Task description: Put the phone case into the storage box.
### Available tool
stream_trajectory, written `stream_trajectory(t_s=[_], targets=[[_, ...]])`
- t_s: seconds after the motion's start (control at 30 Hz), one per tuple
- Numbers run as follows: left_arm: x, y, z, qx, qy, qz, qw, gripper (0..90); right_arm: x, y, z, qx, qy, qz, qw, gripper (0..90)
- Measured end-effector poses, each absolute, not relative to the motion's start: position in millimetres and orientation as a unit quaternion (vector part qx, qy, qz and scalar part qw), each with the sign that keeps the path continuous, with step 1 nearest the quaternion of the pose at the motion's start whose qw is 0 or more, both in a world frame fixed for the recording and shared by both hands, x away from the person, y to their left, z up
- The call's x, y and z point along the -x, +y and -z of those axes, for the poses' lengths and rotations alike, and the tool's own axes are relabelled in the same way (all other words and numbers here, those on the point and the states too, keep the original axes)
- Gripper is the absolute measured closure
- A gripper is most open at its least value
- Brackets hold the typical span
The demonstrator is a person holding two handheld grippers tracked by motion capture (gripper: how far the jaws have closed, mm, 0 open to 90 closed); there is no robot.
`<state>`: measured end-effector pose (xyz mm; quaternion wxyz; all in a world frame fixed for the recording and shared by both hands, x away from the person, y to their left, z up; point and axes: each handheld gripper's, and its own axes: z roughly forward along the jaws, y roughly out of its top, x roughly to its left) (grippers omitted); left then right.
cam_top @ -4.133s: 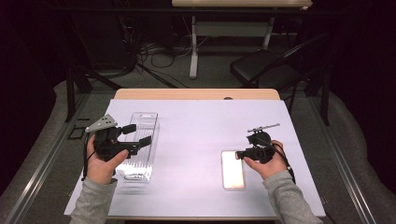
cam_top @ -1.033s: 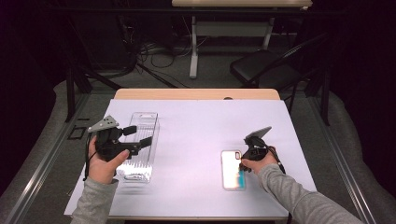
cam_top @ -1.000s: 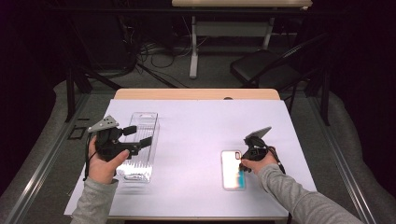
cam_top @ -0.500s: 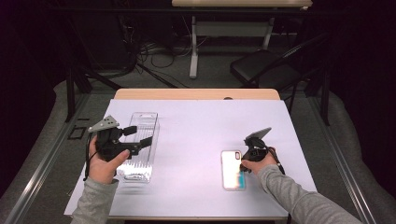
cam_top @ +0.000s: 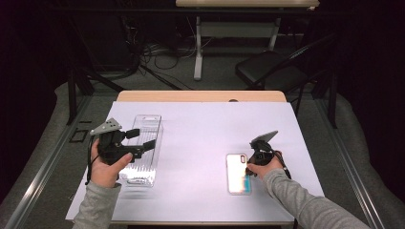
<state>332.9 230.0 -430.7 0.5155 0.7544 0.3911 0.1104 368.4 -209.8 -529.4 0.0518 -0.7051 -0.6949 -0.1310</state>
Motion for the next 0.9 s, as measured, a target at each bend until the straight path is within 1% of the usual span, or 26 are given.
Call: stream_trajectory(t_s=[0.2,0.23,0.27,0.63,0.9], targets=[[-333.0,230.0,430.8,-0.754,0.392,-0.11,0.516,15.9,-367.9,-209.6,529.7,0.706,-0.693,0.136,0.052,85.8],[-333.1,230.0,430.8,-0.754,0.392,-0.11,0.516,15.9,-368.2,-209.8,528.5,0.705,-0.694,0.131,0.057,85.9],[-333.1,230.1,430.8,-0.753,0.392,-0.111,0.516,15.9,-368.1,-209.4,529.3,0.706,-0.694,0.133,0.052,85.9],[-333.2,230.3,431.1,-0.753,0.394,-0.111,0.516,15.9,-367.9,-210.0,530.2,0.704,-0.694,0.14,0.05,86.2],[-333.3,230.4,431.5,-0.753,0.395,-0.11,0.514,15.9,-368.2,-210.2,529.1,0.709,-0.69,0.135,0.054,86.3]])
